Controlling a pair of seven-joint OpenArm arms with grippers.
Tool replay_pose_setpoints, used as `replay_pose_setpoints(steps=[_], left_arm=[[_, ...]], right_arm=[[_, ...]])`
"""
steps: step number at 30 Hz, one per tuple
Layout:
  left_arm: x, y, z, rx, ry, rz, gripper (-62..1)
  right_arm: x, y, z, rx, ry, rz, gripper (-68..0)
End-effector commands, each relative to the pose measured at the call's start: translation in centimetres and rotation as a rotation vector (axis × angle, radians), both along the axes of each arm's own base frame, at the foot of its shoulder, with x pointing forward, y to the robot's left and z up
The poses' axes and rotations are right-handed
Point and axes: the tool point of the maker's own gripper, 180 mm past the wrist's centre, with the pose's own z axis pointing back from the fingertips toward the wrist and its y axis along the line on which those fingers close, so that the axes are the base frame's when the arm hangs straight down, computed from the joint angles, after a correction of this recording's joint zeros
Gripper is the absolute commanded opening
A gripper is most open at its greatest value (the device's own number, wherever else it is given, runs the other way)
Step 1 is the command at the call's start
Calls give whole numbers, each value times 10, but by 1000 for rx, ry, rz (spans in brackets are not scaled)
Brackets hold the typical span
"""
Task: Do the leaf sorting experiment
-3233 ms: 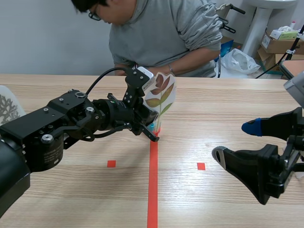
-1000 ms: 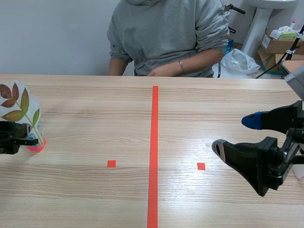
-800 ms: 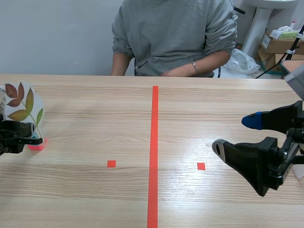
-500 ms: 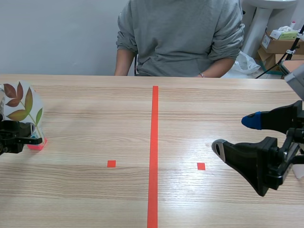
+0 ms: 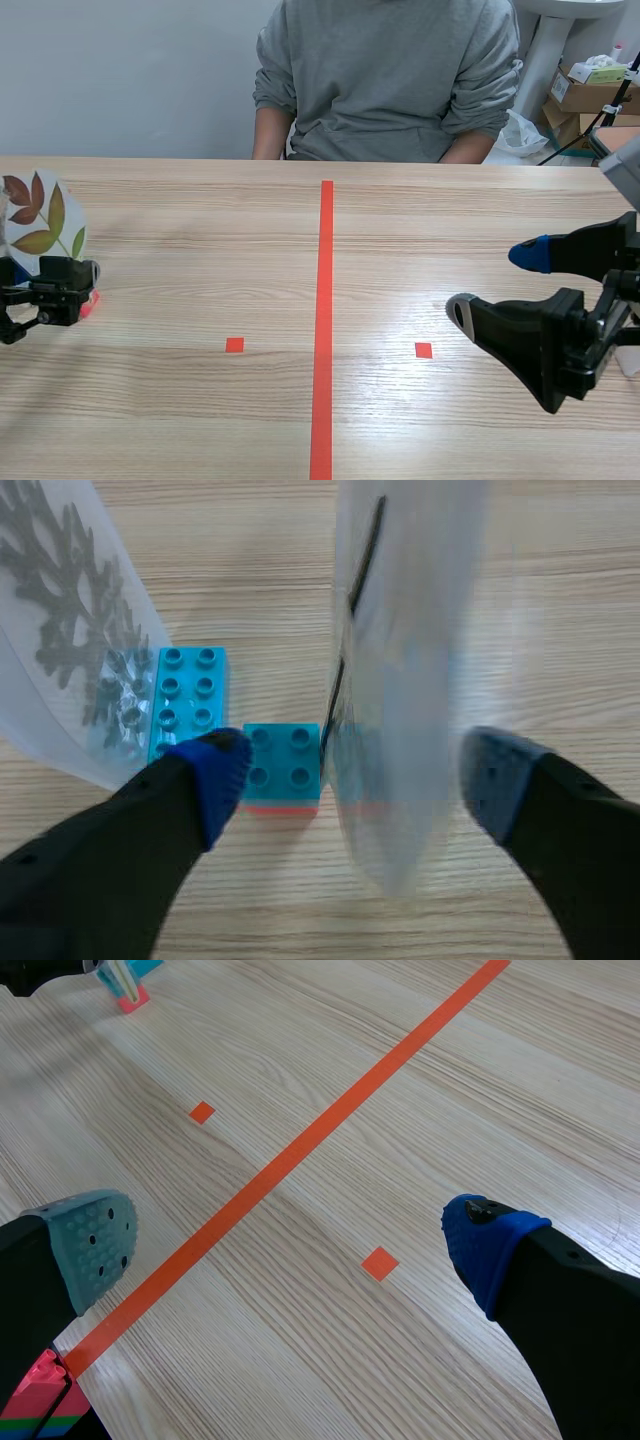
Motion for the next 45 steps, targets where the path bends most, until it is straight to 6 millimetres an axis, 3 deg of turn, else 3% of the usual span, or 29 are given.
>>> replay_pose_setpoints(steps=[1, 4, 11, 26, 35, 45], left_arm=[[6, 4, 13, 2, -41, 1, -46], [6, 6, 14, -7, -45, 5, 14], [6, 5, 37, 37, -82, -28, 14], [-8, -4, 125, 91, -247, -127, 14], [-43, -64, 150, 30, -288, -336, 14], [-87, -120, 131, -36, -192, -481, 14]], right_arm=[[5, -1, 12, 3, -39, 8, -41], [5, -1, 12, 3, -39, 8, -41], [5, -1, 12, 3, -39, 8, -41], [5, -1, 12, 2, -38, 8, -41], [5, -1, 12, 3, -39, 8, -41], [5, -1, 12, 3, -39, 8, -41]])
